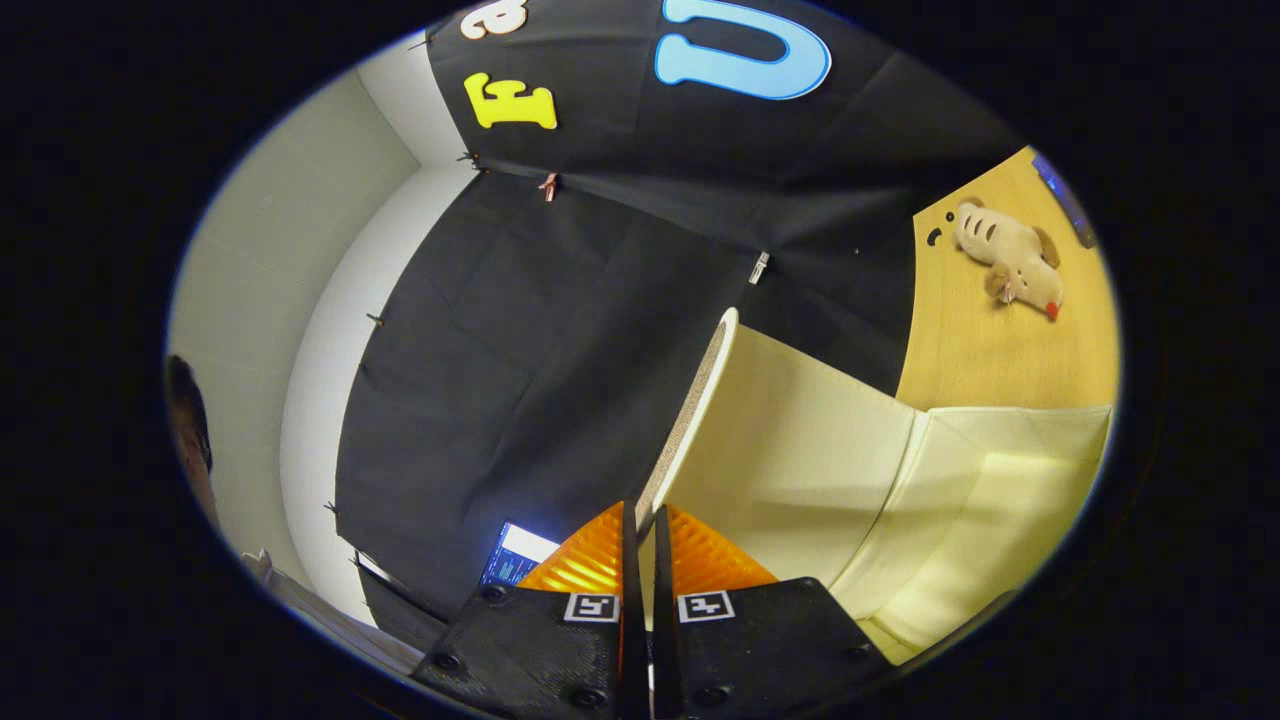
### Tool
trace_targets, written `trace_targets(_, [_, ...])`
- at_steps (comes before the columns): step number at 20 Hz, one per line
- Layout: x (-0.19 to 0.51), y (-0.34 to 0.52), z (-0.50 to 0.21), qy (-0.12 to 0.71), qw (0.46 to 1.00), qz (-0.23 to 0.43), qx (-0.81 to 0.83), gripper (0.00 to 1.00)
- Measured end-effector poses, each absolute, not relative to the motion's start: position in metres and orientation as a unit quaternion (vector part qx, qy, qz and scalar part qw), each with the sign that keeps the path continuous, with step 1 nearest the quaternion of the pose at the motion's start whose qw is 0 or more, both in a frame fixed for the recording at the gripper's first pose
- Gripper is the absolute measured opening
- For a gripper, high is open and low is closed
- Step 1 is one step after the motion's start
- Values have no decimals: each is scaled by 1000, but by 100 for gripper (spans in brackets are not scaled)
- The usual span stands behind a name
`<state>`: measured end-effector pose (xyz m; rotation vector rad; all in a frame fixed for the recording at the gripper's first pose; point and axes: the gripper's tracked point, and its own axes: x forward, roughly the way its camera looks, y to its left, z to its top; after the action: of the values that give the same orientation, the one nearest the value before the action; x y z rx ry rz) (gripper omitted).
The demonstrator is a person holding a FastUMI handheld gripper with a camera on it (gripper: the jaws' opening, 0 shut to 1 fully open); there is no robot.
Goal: Open the storage box then place both shoes into the box .Put the left shoe in first, then the right shoe, with the right side of both shoes facing outward in a uniform manner.
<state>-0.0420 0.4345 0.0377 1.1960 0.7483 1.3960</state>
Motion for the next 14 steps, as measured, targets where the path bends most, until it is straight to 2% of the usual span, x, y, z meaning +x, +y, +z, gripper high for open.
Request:
trace_targets(3, [-42, 449, 34, 327, 553, 583, 498, 7])
trace_targets(4, [-43, 455, 32, 330, 555, 583, 494, 11])
trace_targets(6, [-47, 460, 32, 333, 560, 580, 488, 11])
trace_targets(7, [-47, 463, 27, 334, 569, 577, 480, 19])
trace_targets(9, [-48, 468, 25, 333, 580, 575, 472, 49])
trace_targets(11, [-53, 472, 26, 334, 581, 578, 466, 56])
trace_targets(12, [-55, 473, 23, 336, 583, 579, 459, 63])
trace_targets(13, [-57, 472, 19, 338, 589, 579, 451, 78])
trace_targets(14, [-57, 471, 16, 337, 597, 578, 443, 83])
